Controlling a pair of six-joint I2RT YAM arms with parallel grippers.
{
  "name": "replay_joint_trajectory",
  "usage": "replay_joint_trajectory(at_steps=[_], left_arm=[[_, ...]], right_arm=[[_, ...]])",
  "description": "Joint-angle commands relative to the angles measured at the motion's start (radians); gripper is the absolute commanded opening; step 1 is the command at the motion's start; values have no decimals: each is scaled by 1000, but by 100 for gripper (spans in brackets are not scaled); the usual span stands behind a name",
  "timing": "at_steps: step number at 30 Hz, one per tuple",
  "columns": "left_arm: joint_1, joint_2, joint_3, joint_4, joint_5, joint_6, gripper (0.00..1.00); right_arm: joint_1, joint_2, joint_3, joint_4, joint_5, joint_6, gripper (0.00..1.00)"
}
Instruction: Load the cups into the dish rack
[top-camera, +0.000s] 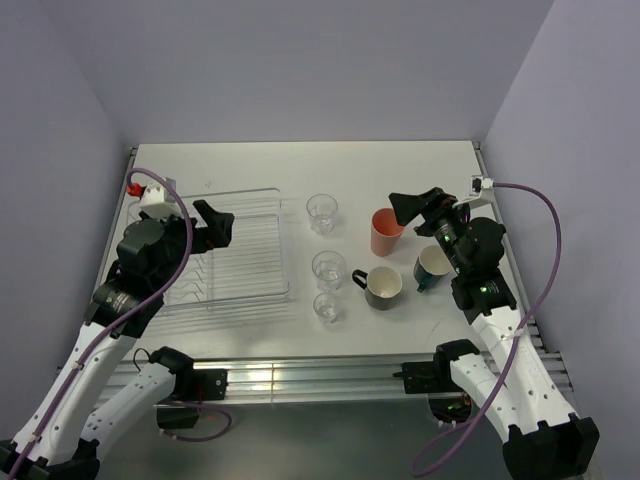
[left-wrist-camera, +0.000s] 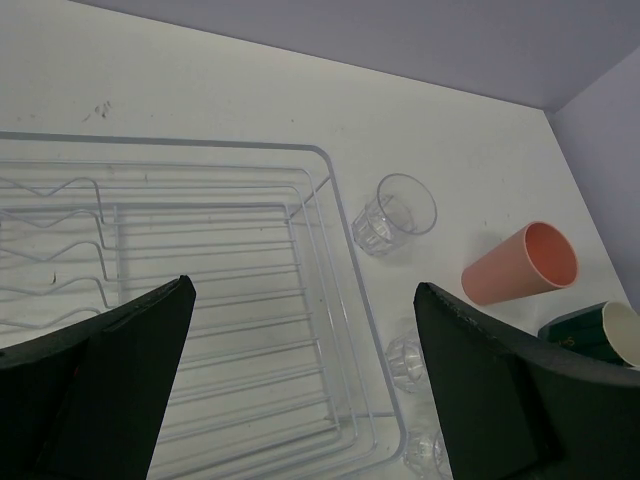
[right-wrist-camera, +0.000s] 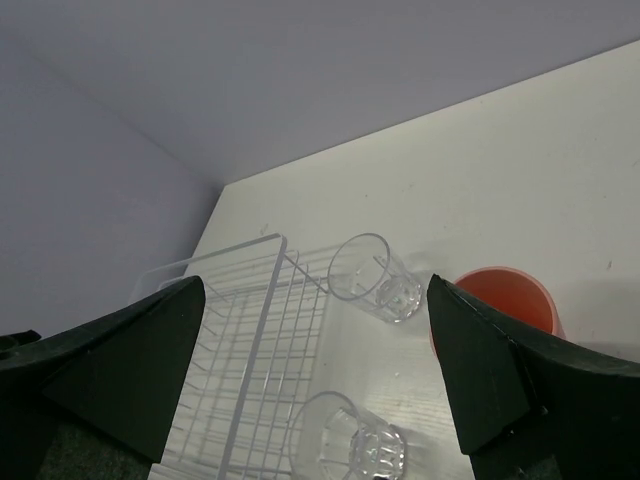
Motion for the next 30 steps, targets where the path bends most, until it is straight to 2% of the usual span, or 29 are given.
replay_joint_trajectory(at_steps=[1, 14, 23, 27, 30], left_arm=[[5, -1, 19, 36, 18, 10, 99], [5, -1, 18, 37, 25, 11, 99], [5, 1, 21, 31, 17, 10, 99], [5, -2, 21, 29, 8, 8, 99], [5, 1, 21, 29, 8, 10, 99]], right_arm=[[-4, -20, 24, 16, 21, -8, 100], [-4, -17, 51, -30, 22, -20, 100], [3, 69, 125, -105, -10, -67, 100], [69, 173, 223, -219, 71, -138, 94], [164, 279, 319, -340, 200, -182, 88]])
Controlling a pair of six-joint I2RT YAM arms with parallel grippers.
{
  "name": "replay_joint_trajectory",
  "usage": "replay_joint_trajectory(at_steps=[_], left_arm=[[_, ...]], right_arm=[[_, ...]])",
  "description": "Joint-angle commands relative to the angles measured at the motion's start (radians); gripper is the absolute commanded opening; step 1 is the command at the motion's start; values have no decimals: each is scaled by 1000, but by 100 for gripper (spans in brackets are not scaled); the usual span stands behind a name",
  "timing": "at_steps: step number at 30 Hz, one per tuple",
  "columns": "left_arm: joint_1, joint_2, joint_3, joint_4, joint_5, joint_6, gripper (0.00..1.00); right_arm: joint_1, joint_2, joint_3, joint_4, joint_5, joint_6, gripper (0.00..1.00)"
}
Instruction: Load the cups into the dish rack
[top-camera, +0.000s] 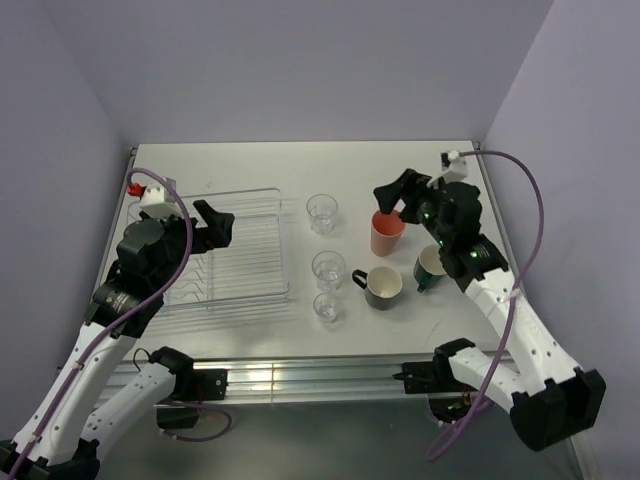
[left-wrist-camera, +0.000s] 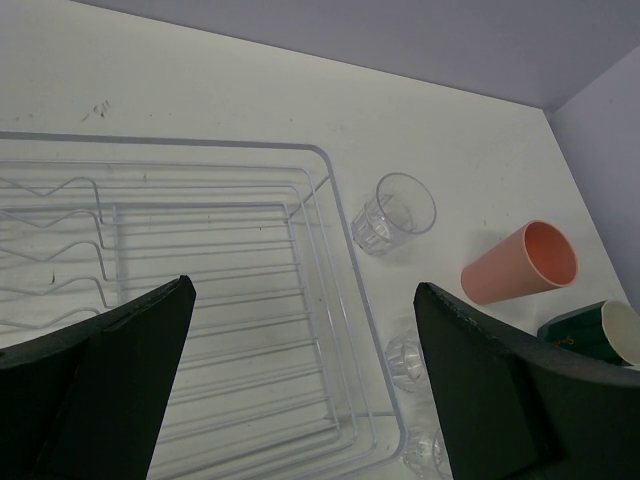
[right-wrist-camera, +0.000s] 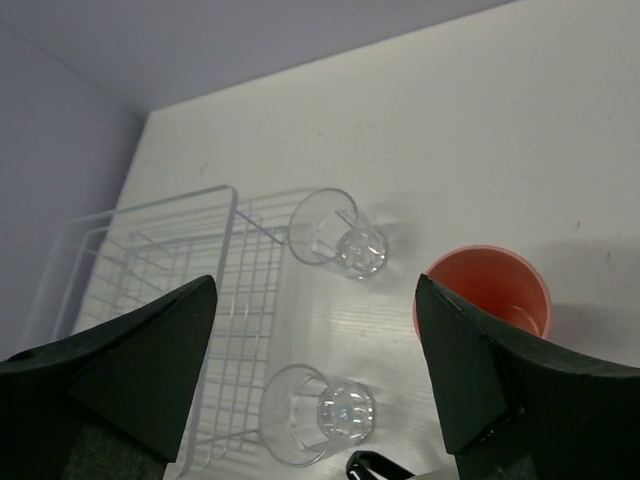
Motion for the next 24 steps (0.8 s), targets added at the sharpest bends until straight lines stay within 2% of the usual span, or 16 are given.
replay_joint_trajectory(at_steps=[1, 7, 10, 24], left_arm=[[4, 4, 22, 28, 1, 10, 99], [4, 12, 24, 22, -3, 8, 99], [4, 17, 27, 17, -6, 8, 99], [4, 29, 27, 13, -3, 7, 99]], right_arm=[[112, 94, 125, -142, 199, -84, 86], [192, 234, 227, -267, 338, -109, 64], [226, 280, 241, -308, 392, -112, 59], [251, 461, 271, -333, 464, -118, 51]])
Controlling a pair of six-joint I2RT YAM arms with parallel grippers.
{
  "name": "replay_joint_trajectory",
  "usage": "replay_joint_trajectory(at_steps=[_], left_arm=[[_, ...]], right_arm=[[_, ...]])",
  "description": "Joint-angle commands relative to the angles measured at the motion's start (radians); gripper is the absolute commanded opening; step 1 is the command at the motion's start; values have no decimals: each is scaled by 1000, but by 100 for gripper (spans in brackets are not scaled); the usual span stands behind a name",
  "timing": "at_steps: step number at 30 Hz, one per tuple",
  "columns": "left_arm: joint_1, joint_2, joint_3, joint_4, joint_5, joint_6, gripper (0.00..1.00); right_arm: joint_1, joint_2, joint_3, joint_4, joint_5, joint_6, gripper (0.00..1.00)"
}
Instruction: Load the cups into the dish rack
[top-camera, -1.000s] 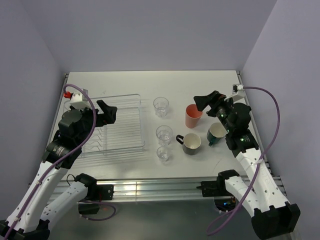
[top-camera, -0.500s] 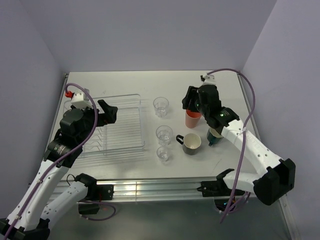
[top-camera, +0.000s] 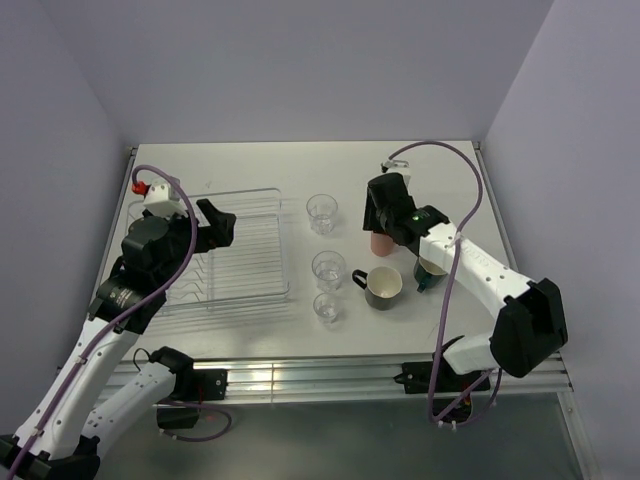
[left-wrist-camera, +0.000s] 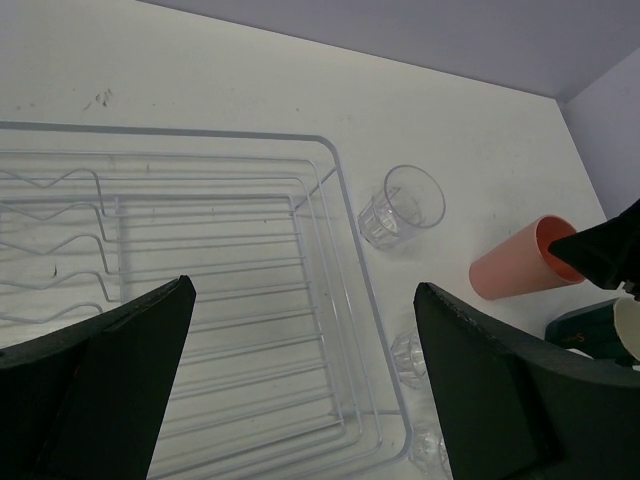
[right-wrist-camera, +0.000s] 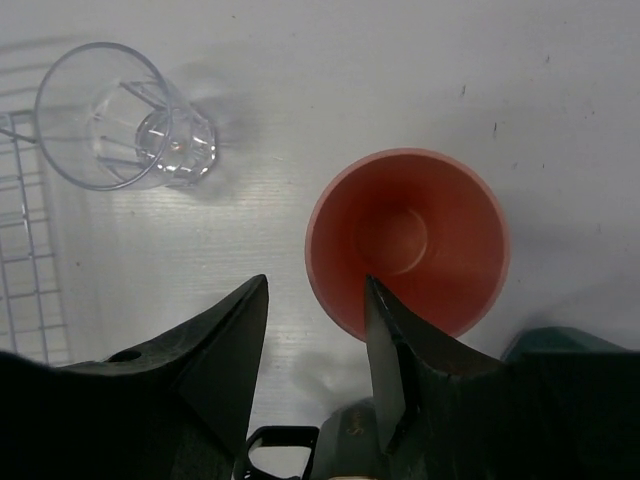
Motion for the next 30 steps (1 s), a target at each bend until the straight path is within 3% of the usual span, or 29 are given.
replay_joint_trajectory(at_steps=[1, 21, 29, 30], left_arm=[[4, 4, 28, 18, -2, 7, 99], [4, 19, 30, 14, 0, 5, 99], [4, 25, 31, 17, 4, 2, 99], [4, 27, 33, 20, 7, 0, 99]], right_arm=[[5, 38, 64, 11, 45, -16, 50], [5, 217, 139, -43, 69, -27, 39], [4, 245, 156, -64, 71, -36, 10], [4, 242, 157, -70, 76, -36, 2]])
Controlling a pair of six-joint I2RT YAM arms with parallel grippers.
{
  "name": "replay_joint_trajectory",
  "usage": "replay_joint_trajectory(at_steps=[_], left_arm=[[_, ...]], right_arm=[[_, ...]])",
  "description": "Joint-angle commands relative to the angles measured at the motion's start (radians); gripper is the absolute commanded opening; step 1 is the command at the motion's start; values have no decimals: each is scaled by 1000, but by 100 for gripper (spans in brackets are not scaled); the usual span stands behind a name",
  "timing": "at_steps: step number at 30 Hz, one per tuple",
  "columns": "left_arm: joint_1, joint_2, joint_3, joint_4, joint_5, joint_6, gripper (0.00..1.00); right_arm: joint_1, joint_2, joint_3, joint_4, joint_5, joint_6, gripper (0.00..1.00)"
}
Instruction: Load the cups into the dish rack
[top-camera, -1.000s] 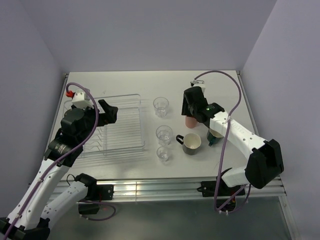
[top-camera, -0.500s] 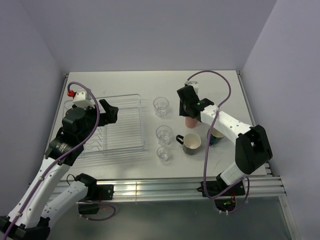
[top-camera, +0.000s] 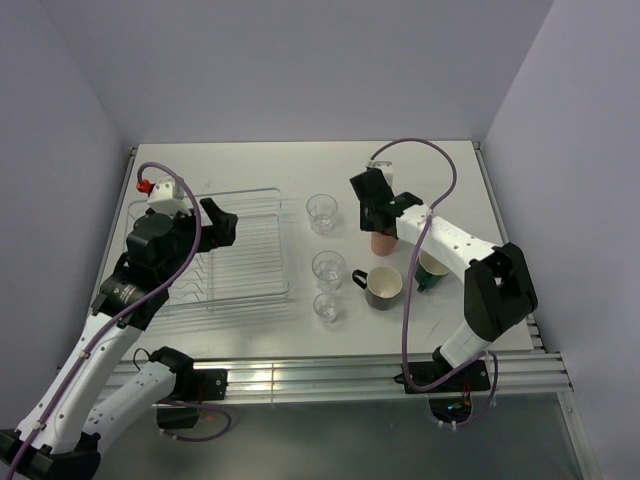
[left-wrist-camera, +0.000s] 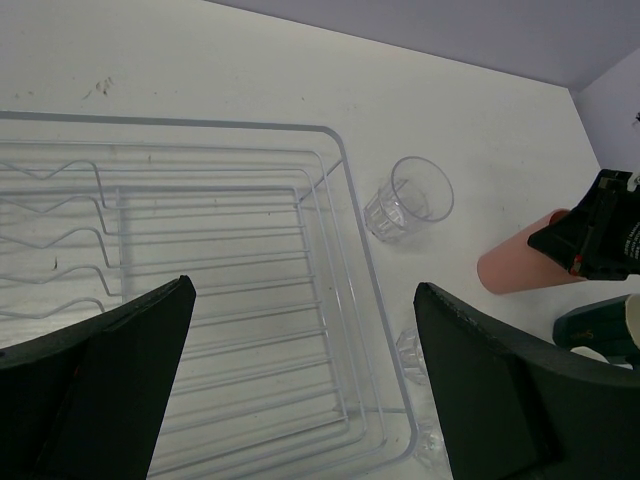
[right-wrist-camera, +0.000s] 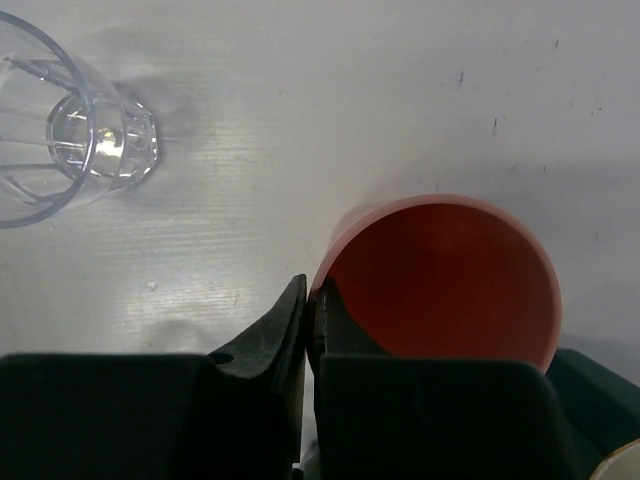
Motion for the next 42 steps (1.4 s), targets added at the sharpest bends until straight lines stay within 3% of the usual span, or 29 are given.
replay_joint_trajectory(at_steps=[1, 9, 14, 19, 26, 32, 37, 42], left_arm=[[4, 6, 33, 23, 8, -4, 99], [4, 80, 50, 104, 157, -169, 99], [4, 149, 51, 316, 306, -261, 99], [15, 228, 61, 502, 435, -278, 99], [115, 380, 131, 658, 687, -291, 99], [199, 488, 91, 1020, 1000, -465, 99], [199, 508, 51, 1192, 1070, -551, 99], [189, 491, 22, 1197, 1075, -553, 99]], right_arm=[[5, -3, 55, -31, 36, -6, 0], [-4, -82, 327, -192, 112, -25, 0], [-5, -156, 444, -209, -40, -6, 0], [-5, -309, 347, -70, -452, 61, 0], [-7, -411, 202, 183, -801, 216, 0], [-7, -388, 150, 346, -950, 356, 0], [-19, -371, 115, 432, -993, 429, 0], [-38, -336, 78, 558, -1050, 521, 0]])
